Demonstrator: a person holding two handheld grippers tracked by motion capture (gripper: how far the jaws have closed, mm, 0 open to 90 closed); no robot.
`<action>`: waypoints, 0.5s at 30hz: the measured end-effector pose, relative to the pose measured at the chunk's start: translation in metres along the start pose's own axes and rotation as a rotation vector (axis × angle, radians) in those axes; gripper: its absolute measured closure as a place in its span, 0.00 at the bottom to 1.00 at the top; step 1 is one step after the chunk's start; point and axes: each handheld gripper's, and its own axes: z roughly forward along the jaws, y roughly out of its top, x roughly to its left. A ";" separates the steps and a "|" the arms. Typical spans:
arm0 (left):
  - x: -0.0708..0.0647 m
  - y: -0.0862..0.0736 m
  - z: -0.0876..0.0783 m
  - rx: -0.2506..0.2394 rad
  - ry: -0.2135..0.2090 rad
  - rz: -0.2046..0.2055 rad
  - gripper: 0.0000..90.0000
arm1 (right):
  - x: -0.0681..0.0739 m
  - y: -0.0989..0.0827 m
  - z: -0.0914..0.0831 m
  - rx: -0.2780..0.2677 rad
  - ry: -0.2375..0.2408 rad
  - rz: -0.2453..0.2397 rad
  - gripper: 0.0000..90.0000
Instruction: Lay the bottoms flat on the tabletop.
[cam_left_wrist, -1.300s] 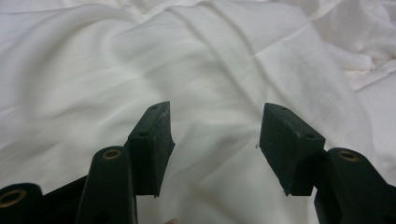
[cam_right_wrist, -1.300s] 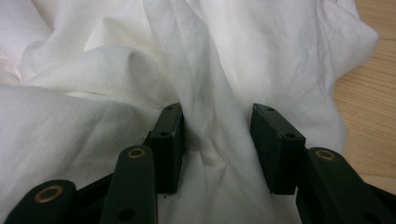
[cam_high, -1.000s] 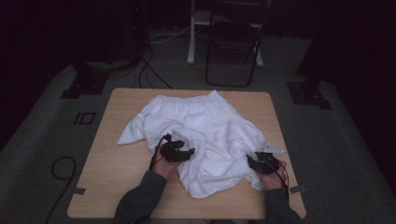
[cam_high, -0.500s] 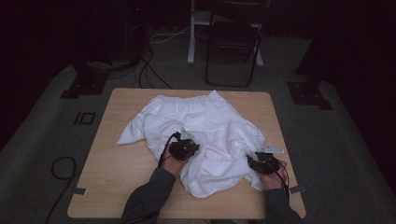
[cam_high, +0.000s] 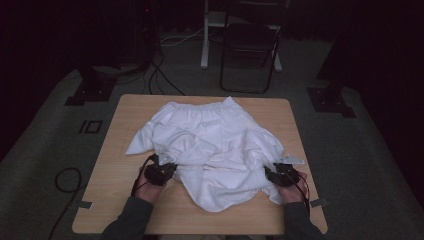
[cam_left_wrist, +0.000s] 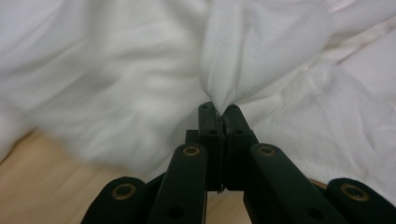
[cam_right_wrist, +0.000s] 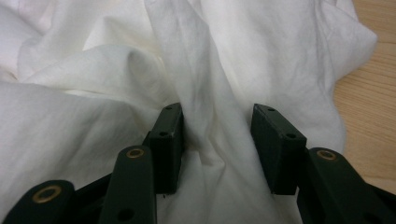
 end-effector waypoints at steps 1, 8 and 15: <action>0.000 0.000 0.000 0.000 0.000 0.000 0.99 | 0.000 0.000 0.000 0.000 0.000 0.000 0.61; 0.022 -0.054 -0.023 0.102 0.065 -0.078 0.99 | 0.000 0.000 0.000 0.001 0.000 0.004 0.61; 0.034 -0.077 -0.043 0.120 0.100 -0.142 0.95 | 0.000 0.000 0.000 0.002 -0.002 0.002 0.61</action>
